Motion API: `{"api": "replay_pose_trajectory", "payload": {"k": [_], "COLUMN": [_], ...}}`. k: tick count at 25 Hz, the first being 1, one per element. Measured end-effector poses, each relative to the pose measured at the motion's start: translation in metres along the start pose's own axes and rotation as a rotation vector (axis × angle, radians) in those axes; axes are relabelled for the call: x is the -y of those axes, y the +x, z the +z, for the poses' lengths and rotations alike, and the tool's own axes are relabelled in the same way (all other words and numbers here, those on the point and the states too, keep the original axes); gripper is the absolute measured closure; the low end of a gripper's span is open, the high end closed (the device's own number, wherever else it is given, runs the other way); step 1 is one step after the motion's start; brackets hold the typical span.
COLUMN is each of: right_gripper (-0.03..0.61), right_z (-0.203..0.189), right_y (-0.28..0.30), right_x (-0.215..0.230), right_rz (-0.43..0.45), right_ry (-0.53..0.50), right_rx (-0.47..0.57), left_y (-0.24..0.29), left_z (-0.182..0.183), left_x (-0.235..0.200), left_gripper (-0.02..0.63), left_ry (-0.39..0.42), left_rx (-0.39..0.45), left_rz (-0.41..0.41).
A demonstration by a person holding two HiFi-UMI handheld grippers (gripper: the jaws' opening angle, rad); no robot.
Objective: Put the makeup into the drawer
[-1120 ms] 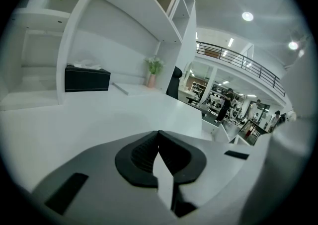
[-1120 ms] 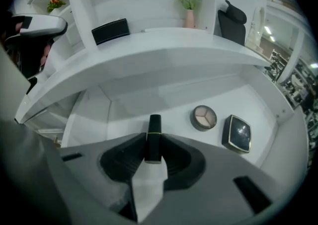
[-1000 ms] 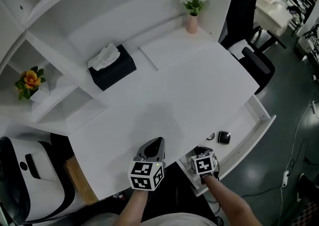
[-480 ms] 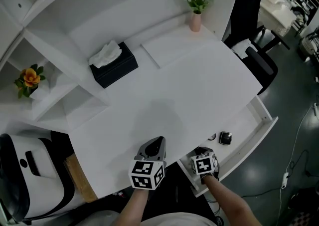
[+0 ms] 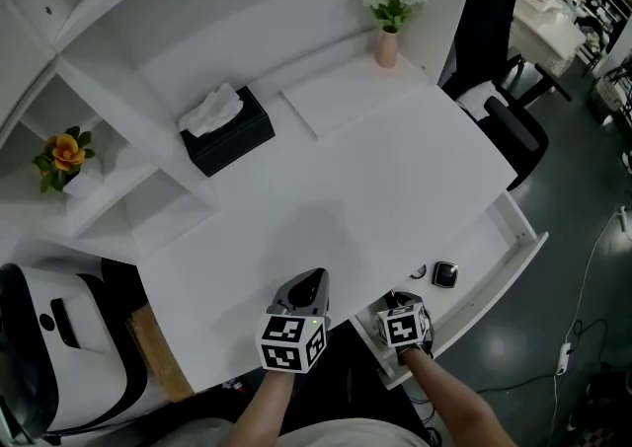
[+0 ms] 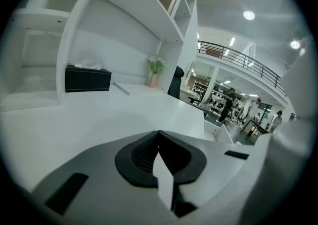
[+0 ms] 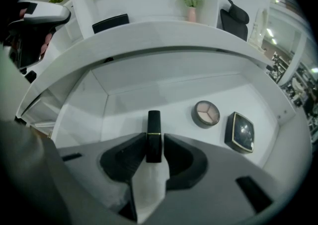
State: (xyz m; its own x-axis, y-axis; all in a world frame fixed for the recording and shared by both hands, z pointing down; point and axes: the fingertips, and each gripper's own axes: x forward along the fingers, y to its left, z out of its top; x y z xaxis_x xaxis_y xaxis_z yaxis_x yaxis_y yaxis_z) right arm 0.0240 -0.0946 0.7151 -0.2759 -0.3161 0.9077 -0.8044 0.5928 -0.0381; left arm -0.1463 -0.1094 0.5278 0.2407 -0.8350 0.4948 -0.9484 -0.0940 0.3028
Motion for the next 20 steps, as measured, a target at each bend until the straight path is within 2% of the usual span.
{"api": "replay_pose_trajectory", "payload": {"k": [3, 9, 20], "right_gripper": [0.474, 0.474, 0.476], "right_z": [0.004, 0.014, 0.047], "right_y": [-0.006, -0.034, -0.112], "right_x": [0.002, 0.0, 0.006], "right_rz": [-0.004, 0.007, 0.012], "right_ry": [-0.005, 0.085, 0.2], "right_rx": [0.03, 0.105, 0.343], "left_y": [0.0, 0.001, 0.0], "left_z": [0.002, 0.004, 0.009], "left_x": [0.001, 0.009, 0.034], "left_gripper": [0.612, 0.612, 0.612], "left_ry": [-0.004, 0.007, 0.057], "left_rx": [0.006, 0.013, 0.016], "left_rz": [-0.004, -0.028, -0.096]}}
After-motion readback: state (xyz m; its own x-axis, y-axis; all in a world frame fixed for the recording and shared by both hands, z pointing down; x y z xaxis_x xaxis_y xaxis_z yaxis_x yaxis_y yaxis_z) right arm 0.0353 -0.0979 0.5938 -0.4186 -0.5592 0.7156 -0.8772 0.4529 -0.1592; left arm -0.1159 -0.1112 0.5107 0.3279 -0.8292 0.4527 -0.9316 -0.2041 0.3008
